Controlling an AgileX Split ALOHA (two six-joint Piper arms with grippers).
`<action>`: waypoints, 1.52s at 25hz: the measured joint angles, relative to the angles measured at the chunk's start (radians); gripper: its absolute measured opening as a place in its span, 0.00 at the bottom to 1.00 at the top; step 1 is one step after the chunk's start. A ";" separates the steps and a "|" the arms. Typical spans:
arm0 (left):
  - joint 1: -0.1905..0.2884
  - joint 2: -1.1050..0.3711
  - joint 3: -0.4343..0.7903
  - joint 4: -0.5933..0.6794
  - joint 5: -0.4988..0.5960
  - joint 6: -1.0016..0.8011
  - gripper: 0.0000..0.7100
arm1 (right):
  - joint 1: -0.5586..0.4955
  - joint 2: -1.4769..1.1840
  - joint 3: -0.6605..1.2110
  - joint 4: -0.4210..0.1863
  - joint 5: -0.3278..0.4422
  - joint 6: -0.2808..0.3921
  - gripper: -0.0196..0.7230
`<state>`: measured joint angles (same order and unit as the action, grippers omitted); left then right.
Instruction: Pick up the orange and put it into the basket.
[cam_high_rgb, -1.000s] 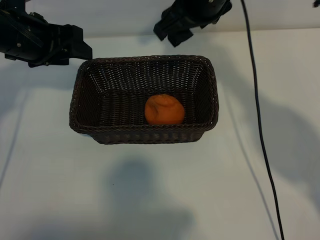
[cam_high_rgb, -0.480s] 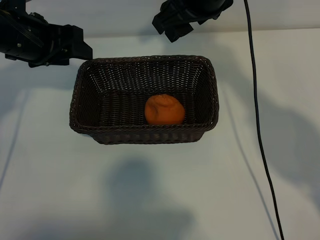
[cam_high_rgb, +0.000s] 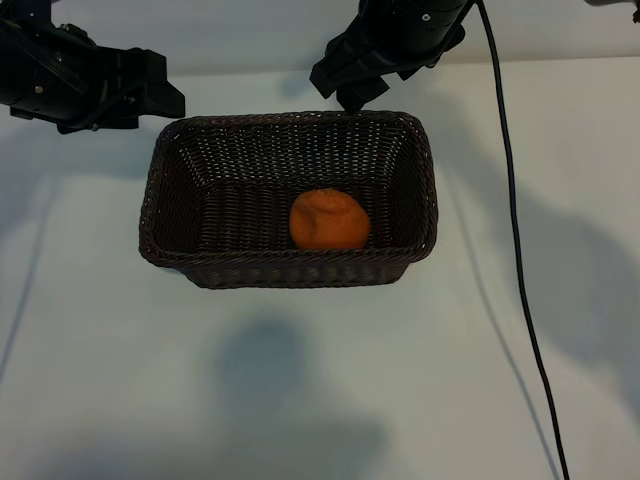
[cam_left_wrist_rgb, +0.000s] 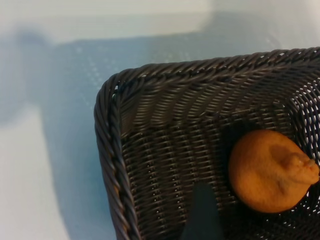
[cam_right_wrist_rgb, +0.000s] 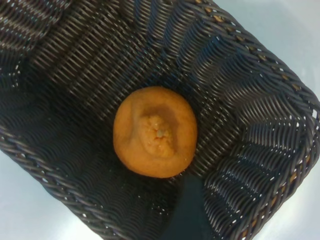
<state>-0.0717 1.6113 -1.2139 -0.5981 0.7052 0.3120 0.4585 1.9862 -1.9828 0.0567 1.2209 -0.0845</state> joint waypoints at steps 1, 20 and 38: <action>0.000 0.000 0.000 0.000 0.000 0.000 0.83 | 0.000 0.003 0.000 0.000 0.000 0.000 0.83; 0.000 0.000 0.000 0.000 -0.001 0.000 0.83 | 0.000 0.028 0.000 0.004 -0.001 -0.002 0.83; 0.000 0.000 0.000 0.000 -0.001 0.000 0.83 | 0.000 0.028 0.000 0.011 -0.001 -0.002 0.71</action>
<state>-0.0717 1.6113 -1.2139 -0.5981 0.7044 0.3117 0.4585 2.0143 -1.9828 0.0673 1.2202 -0.0869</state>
